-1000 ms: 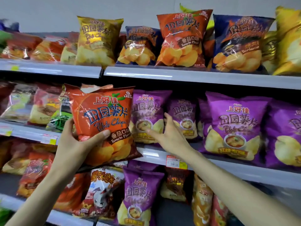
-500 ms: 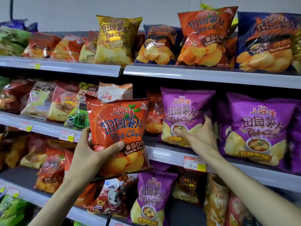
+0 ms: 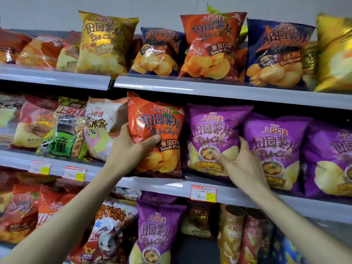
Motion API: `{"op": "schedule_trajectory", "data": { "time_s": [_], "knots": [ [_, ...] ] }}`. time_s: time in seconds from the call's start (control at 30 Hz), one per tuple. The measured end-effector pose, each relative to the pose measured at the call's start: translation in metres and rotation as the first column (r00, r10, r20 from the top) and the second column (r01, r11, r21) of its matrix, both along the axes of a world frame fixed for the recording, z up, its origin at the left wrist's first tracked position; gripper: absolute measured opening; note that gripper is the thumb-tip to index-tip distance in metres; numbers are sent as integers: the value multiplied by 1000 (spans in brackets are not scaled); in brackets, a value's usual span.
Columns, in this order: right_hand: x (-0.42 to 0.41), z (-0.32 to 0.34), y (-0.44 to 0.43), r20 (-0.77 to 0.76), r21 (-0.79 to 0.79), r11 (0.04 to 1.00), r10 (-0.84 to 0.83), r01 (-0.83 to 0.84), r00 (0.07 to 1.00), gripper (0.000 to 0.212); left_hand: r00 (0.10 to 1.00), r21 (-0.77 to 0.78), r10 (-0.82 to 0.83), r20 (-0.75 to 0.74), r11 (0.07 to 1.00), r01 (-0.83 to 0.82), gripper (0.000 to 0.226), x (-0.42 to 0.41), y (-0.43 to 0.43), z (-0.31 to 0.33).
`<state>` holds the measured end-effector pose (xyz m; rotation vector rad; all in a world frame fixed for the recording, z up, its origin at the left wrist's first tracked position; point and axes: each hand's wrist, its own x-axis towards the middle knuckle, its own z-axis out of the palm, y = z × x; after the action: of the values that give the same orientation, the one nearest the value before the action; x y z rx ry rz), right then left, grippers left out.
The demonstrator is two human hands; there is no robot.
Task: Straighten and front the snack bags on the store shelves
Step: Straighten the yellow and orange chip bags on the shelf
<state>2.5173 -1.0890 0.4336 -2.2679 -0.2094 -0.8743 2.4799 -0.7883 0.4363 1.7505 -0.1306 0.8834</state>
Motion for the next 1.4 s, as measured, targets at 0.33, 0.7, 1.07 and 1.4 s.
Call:
{"op": "schedule_trajectory", "data": {
  "time_s": [0.33,0.7,1.07,1.4],
  "knots": [
    [-2,-12,1,141,-156,988,39,-17,989,93,986,-16,-144,-84,990,143,78,49,5,5],
    [1,-11,7,341,-430,890,5,152,940,100,866,-146,-420,-271,907,395,50,63,18,18],
    [10,8,21,404,-585,797,123,152,907,64,987,-132,-131,-91,984,118,52,52,1,10],
    [4,3,57,354,-628,777,326,-35,877,67,980,223,198,-36,957,-185,54,7,-9,-2]
  ]
}}
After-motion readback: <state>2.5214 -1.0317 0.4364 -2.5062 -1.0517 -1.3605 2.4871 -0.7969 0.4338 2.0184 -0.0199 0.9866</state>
